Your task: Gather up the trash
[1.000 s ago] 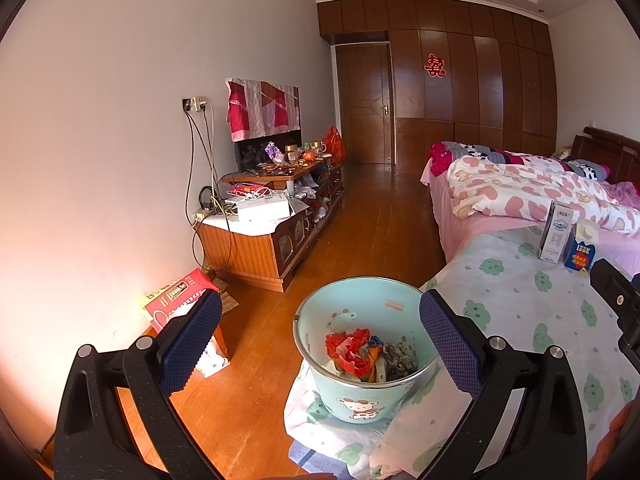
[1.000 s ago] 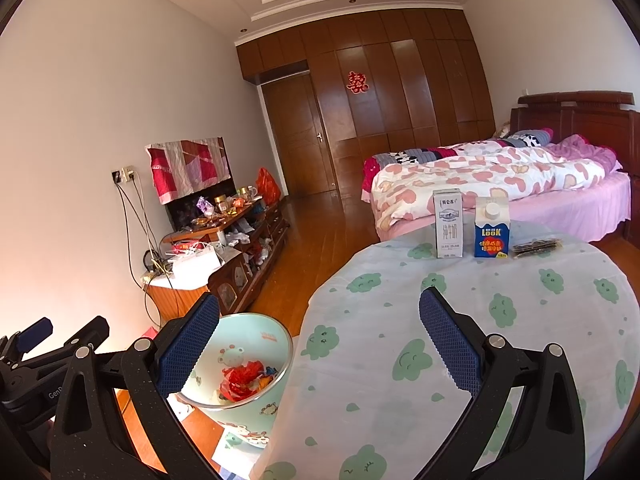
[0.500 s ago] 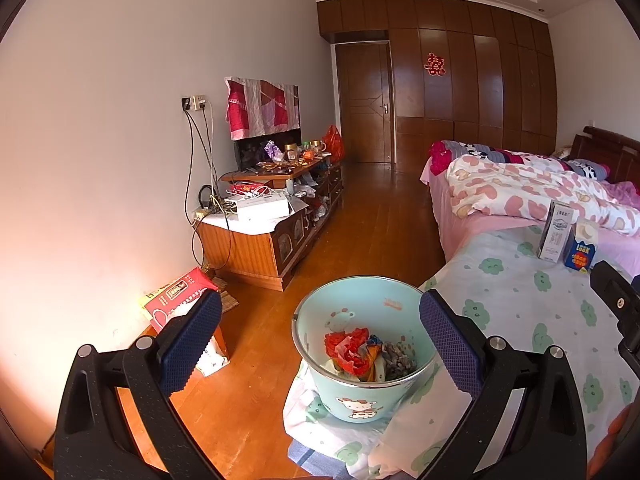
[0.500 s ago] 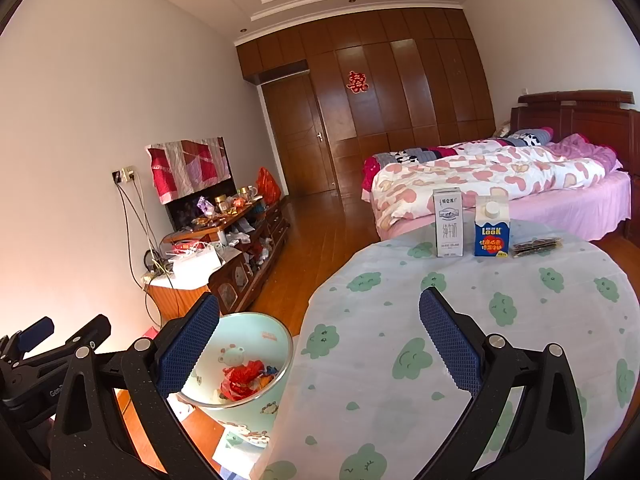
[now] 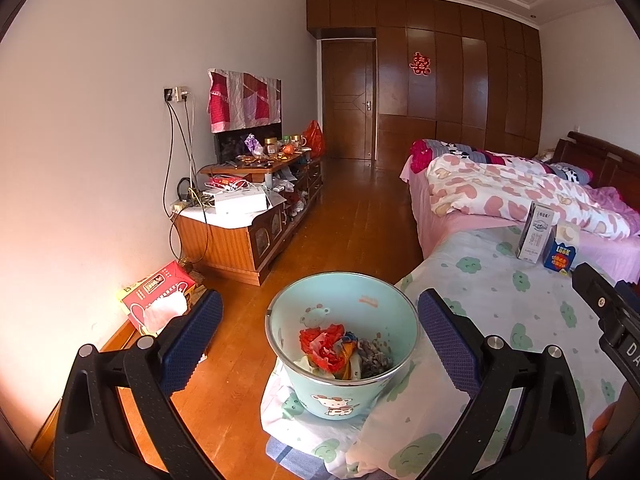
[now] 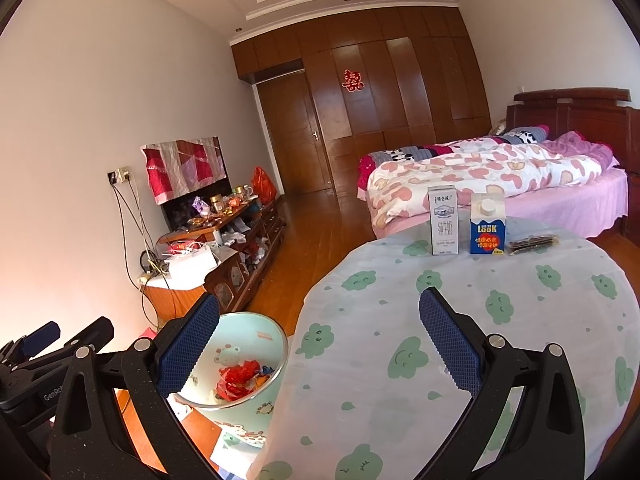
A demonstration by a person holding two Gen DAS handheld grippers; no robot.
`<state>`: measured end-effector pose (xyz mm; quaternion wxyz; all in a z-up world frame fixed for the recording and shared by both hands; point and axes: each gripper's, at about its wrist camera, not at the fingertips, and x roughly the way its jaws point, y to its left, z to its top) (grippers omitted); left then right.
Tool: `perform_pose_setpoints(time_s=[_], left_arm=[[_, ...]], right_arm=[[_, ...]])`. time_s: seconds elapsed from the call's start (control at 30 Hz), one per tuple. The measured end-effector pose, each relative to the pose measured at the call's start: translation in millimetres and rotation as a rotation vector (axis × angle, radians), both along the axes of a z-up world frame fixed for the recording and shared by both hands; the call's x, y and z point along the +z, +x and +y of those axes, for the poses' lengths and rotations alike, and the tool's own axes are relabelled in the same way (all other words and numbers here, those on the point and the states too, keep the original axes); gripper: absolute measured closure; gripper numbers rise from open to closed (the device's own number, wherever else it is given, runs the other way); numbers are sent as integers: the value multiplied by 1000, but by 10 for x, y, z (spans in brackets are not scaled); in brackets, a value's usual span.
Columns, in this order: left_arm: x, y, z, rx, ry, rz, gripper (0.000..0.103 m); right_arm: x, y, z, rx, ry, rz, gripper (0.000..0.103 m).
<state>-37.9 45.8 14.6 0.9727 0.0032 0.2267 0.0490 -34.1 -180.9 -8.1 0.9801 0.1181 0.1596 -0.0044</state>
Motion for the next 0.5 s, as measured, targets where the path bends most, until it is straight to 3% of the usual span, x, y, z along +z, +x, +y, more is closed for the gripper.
perform_pose_setpoints(time_s=[0.33, 0.37, 0.5], left_arm=[[0, 129, -41, 23, 4, -1, 6], [4, 146, -41, 19, 6, 2, 6], [-17, 216, -34, 27, 7, 9, 6]], right_arm=[[-78, 443, -650, -199, -61, 105, 5], [-163, 647, -856, -233, -96, 178, 5], [-402, 971, -1430, -348, -75, 287, 5]])
